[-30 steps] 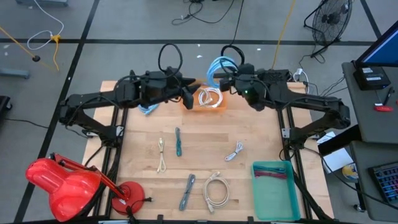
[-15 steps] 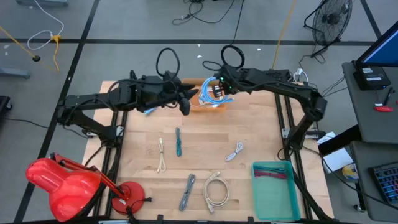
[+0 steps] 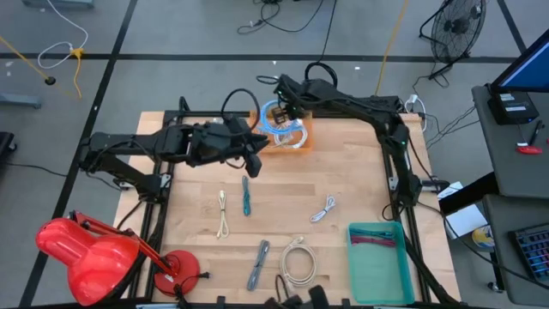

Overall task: Pick & Place USB Port
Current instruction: Put the large bottom blue charger cable into the orange bin

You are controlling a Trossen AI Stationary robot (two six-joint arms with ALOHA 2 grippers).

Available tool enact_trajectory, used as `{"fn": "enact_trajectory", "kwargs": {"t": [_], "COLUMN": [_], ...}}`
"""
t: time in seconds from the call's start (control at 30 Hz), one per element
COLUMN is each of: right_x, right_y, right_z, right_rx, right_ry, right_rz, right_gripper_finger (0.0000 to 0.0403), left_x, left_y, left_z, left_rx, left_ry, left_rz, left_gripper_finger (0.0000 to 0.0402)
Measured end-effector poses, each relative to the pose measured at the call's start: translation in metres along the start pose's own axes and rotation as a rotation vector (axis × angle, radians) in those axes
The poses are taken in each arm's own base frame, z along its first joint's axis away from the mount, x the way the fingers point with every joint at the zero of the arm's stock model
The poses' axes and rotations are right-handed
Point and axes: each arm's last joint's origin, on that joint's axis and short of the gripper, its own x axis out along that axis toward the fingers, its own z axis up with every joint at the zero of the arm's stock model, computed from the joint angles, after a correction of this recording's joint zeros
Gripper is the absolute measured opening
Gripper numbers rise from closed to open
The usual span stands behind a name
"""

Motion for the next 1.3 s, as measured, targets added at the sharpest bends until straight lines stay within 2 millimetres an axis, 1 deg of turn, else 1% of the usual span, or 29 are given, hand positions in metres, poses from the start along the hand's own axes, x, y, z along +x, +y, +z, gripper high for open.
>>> {"fn": "enact_trajectory", "kwargs": {"t": [0.07, 0.13, 0.23, 0.43, 0.6, 0.87, 1.03, 1.17, 1.3], "right_x": [0.004, 0.016, 0.03, 0.055, 0.058, 0.059, 0.061, 0.069, 0.083], "right_y": [0.004, 0.007, 0.009, 0.019, 0.024, 0.023, 0.023, 0.022, 0.018], "right_z": [0.003, 0.003, -0.003, -0.012, -0.013, -0.005, -0.006, -0.011, -0.024], "right_rx": [-0.002, -0.008, -0.017, -0.033, -0.048, -0.012, -0.01, -0.001, 0.005], "right_ry": [0.014, 0.043, 0.092, 0.149, 0.133, 0.075, 0.069, 0.085, 0.14], "right_rz": [0.006, 0.0, -0.026, -0.01, 0.005, 0.013, 0.014, 0.004, -0.032], "right_gripper_finger": [0.0007, 0.0007, 0.0007, 0.0007, 0.0007, 0.0007, 0.0007, 0.0007, 0.0007], "left_x": [-0.002, -0.003, -0.005, -0.008, -0.01, -0.012, -0.012, -0.012, -0.012], "left_y": [-0.003, -0.005, -0.007, -0.011, -0.014, -0.017, -0.017, -0.017, -0.016], "left_z": [-0.002, -0.004, -0.006, -0.01, -0.011, -0.014, -0.014, -0.014, -0.015], "left_rx": [-0.002, 0.003, 0.011, 0.026, 0.033, 0.044, 0.046, 0.051, 0.058], "left_ry": [0.003, 0.005, 0.011, 0.026, 0.03, 0.041, 0.042, 0.042, 0.047], "left_rz": [0.019, 0.029, 0.04, 0.053, 0.042, 0.06, 0.062, 0.063, 0.065], "left_gripper_finger": [0.0059, 0.0052, 0.0042, 0.0019, 0.0003, 0.0026, 0.0022, 0.0007, 0.0004]}}
